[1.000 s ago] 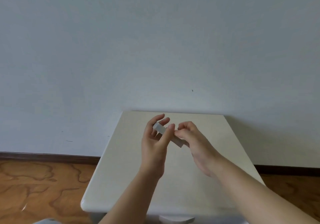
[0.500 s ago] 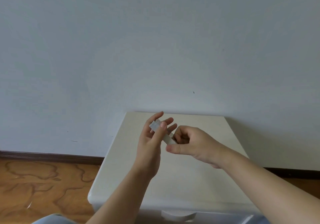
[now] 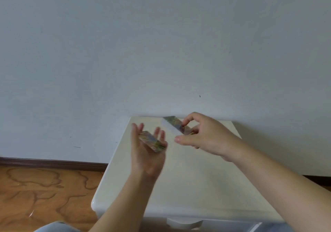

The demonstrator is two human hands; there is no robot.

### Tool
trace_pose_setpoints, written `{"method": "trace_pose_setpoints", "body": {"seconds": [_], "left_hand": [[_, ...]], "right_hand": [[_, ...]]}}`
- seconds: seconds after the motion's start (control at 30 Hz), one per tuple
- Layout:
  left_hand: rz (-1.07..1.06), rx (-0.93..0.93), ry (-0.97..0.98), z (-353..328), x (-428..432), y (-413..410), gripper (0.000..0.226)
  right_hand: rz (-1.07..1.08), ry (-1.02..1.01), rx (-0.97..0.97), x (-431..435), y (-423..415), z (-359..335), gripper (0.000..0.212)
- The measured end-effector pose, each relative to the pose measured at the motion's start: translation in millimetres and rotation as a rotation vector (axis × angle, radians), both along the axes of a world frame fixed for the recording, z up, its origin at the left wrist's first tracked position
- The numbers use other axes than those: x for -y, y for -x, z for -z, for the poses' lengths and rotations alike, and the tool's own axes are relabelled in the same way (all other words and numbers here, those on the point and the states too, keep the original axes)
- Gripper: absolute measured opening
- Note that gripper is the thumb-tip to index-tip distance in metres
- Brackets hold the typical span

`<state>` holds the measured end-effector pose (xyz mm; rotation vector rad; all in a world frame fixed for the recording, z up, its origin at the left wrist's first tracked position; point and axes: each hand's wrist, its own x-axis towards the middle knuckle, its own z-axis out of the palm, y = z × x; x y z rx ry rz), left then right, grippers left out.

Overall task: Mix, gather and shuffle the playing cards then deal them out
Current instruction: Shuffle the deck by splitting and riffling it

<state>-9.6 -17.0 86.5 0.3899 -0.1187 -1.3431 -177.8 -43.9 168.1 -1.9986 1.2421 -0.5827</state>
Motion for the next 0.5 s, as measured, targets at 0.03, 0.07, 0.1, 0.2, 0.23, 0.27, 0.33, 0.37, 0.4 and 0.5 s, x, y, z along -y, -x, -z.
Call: {"method": "trace_pose_setpoints", "body": {"seconds": [0.03, 0.07, 0.1, 0.2, 0.23, 0.27, 0.33, 0.37, 0.4, 0.5], "left_hand": [[0.096, 0.078, 0.041, 2, -1, 13, 0.056], [0.168, 0.14, 0.058, 3, -2, 25, 0.059], [0.199, 0.172, 0.04, 4, -2, 34, 0.056], [0.128, 0.085, -0.065, 4, 2, 35, 0.034], [0.082, 0.023, -0.095, 2, 5, 28, 0.028], [0.026, -0.051, -0.124, 0, 7, 19, 0.025], [-0.093, -0.181, -0.154, -3, 12, -4, 0.025], [-0.132, -0.212, -0.151, -5, 13, -12, 0.03], [-0.142, -0.222, -0.135, -8, 13, -17, 0.036], [0.052, -0.093, 0.004, -8, 6, 6, 0.051]], "right_hand": [[-0.014, 0.024, -0.08, -2, -7, 1, 0.048], [-0.042, 0.029, -0.164, -6, -13, 3, 0.049], [-0.066, 0.018, -0.231, -9, -18, 4, 0.049], [-0.072, -0.013, -0.282, -14, -20, 2, 0.06], [-0.072, -0.007, -0.302, -13, -16, -2, 0.064], [-0.079, 0.001, -0.338, -12, -11, -8, 0.068], [-0.085, -0.002, -0.36, -8, 0, -24, 0.067], [-0.072, -0.006, -0.322, -5, 4, -31, 0.063], [-0.047, 0.004, -0.264, -2, 5, -36, 0.058], [-0.005, 0.076, -0.198, -2, -15, -32, 0.048]]}}
